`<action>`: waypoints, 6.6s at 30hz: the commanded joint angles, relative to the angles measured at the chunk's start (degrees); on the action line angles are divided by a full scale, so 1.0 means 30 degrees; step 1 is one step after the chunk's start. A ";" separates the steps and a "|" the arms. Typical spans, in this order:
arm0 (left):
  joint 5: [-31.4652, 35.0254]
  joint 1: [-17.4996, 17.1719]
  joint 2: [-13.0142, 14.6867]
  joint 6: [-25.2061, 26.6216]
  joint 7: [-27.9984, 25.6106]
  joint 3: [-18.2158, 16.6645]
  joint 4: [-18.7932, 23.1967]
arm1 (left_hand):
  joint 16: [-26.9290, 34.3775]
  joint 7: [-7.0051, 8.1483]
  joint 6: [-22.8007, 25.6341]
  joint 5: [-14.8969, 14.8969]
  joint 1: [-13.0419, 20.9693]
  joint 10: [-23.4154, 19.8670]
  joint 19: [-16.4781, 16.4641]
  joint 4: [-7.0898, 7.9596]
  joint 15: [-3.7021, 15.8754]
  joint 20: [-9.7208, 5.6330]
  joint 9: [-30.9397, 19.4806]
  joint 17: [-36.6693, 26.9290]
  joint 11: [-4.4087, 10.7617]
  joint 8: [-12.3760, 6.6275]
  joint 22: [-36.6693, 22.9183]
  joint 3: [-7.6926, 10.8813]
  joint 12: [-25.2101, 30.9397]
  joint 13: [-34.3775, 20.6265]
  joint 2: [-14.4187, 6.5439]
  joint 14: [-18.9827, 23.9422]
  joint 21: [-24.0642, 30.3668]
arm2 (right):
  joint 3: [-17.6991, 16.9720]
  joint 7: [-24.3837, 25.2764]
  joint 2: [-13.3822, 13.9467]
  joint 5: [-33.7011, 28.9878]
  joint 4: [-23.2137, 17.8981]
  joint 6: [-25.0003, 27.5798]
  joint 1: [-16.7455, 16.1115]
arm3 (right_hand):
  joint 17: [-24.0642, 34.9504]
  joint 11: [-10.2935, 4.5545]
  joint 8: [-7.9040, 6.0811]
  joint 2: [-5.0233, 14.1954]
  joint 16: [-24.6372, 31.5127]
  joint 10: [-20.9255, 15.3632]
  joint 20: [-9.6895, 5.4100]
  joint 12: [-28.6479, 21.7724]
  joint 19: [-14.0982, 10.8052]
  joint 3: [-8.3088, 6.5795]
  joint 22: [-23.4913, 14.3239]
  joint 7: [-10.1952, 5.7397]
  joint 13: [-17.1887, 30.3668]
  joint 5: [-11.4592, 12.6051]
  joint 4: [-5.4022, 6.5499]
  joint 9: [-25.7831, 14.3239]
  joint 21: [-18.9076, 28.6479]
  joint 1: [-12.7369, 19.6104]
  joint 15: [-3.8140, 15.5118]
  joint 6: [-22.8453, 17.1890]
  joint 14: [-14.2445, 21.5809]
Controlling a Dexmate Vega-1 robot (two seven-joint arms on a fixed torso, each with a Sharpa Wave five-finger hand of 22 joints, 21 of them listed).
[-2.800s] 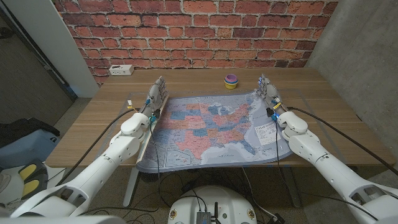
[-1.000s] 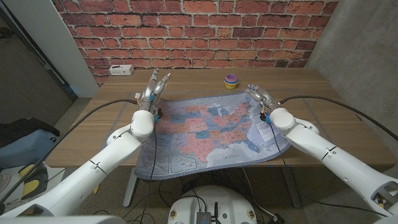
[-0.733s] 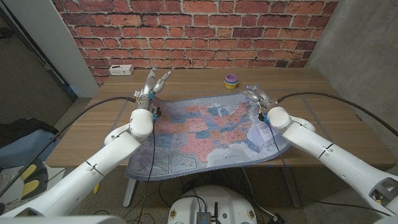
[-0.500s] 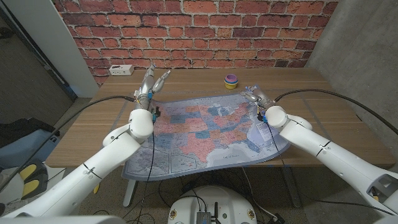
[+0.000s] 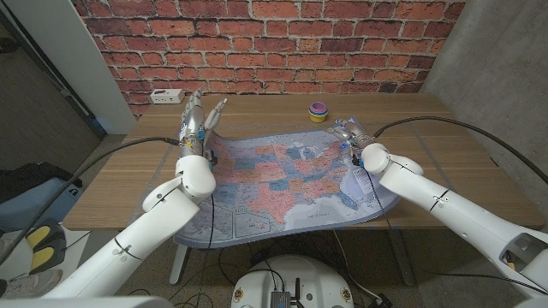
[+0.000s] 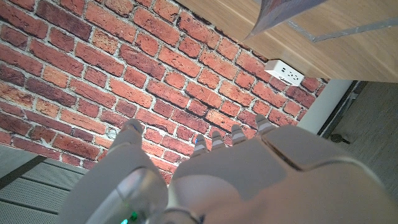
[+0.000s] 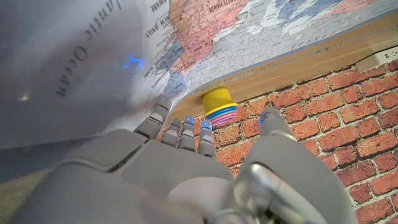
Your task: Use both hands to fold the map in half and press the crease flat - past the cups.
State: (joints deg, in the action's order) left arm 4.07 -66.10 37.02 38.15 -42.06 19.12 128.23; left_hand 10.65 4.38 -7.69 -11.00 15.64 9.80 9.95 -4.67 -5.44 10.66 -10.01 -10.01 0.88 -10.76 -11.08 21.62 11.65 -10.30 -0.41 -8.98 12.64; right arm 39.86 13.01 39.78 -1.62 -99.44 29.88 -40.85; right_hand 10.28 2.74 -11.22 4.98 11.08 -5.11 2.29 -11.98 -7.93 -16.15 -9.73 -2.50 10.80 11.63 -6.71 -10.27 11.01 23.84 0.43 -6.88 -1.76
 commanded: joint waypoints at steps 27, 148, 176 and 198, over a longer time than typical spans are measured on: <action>-0.2401 -0.1373 -0.2062 0.5473 -0.0781 -0.1296 0.1542 | 0.0068 -0.0868 -0.1337 -0.0097 -0.0169 0.0701 0.0622 -0.0425 -0.0671 0.0472 -0.0087 -0.0075 -0.0665 0.0215 -0.0047 -0.0714 -0.0107 -0.0116 0.0771 0.0080 0.0178 | 0.3022 -0.1189 0.0681 -0.4707 -0.2169 0.6898 0.0894 | 0.0049 -0.1031 -0.0349 -0.0512 0.0098 -0.1065 0.1172 -0.0053 0.2994 0.0478 -0.0127 -0.0726 0.0047 0.0061 -0.0179 -0.0077 -0.0370 -0.0208 0.0291 -0.2120 0.0300; 3.1308 0.7460 -0.3886 1.0449 1.8125 0.6147 -0.7043 | 1.0211 -0.1688 1.9525 -0.0752 1.2016 -1.8256 -1.1575 0.0408 0.5188 -0.2133 -0.5351 -1.0681 0.1880 -0.8536 -0.3190 0.1807 1.1294 -1.1141 -0.3785 1.8479 0.6986 | 0.2353 -0.1523 0.2287 -0.3389 -0.4436 0.8881 -0.0253 | 0.0021 -0.1368 0.0260 -0.0657 -0.0072 0.0006 0.0815 0.0424 0.0534 0.0219 -0.0093 -0.1012 0.0073 0.0493 -0.0696 -0.0121 0.0401 0.1118 0.0476 -0.1278 0.0142; 3.0618 0.7479 -0.6452 0.4655 1.9817 0.4203 -0.5700 | 0.9676 -0.1217 1.9984 -0.0017 1.2886 -1.8845 -1.2463 -0.0184 0.5662 -0.2733 -0.4594 -1.0266 0.2370 -0.8882 -0.3525 0.2159 1.1061 -1.0340 -0.3224 1.9422 0.8599 | 0.5146 -0.4482 0.2429 -0.4142 -0.3352 0.8217 0.1922 | 0.0023 -0.1735 0.0309 -0.0597 -0.0091 0.0575 0.0685 0.0449 0.0126 -0.0124 -0.0074 -0.1276 0.0074 0.0712 -0.1013 -0.0123 0.0358 0.2162 0.0486 -0.0462 -0.0041; 2.0671 0.9041 -0.6299 0.3407 1.7541 0.4720 -0.5161 | 0.9731 -0.1458 2.0137 -0.0150 1.3043 -1.9222 -1.2491 -0.0492 0.5504 -0.2596 -0.4262 -1.0229 0.2283 -0.8966 -0.3605 0.1873 1.1176 -1.0237 -0.3238 1.9816 0.9245 | 0.4887 -0.4863 0.2648 -0.4662 -0.3641 0.8273 0.1578 | 0.0019 -0.1744 0.0229 -0.0700 -0.0064 0.0636 0.0672 0.0400 0.0020 -0.0246 -0.0070 -0.1306 0.0072 0.0840 -0.1090 -0.0121 0.0305 0.2698 0.0478 -0.0367 -0.0023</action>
State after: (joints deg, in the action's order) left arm 82.47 -41.14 17.07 50.90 14.96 33.11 110.48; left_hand 39.45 0.18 52.40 -10.95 53.65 -46.60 -27.33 -5.46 6.44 2.65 -22.77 -40.60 6.56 -37.16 -21.68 26.68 44.95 -40.98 -9.92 49.98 39.74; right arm 54.80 -0.65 47.44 -14.84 -110.00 54.51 -35.67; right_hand 10.27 -2.35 -10.37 2.88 10.80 -3.46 4.60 -10.58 -7.09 -16.54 -9.75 -6.56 10.78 13.80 -9.79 -10.53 11.70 31.10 1.95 -8.27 -1.66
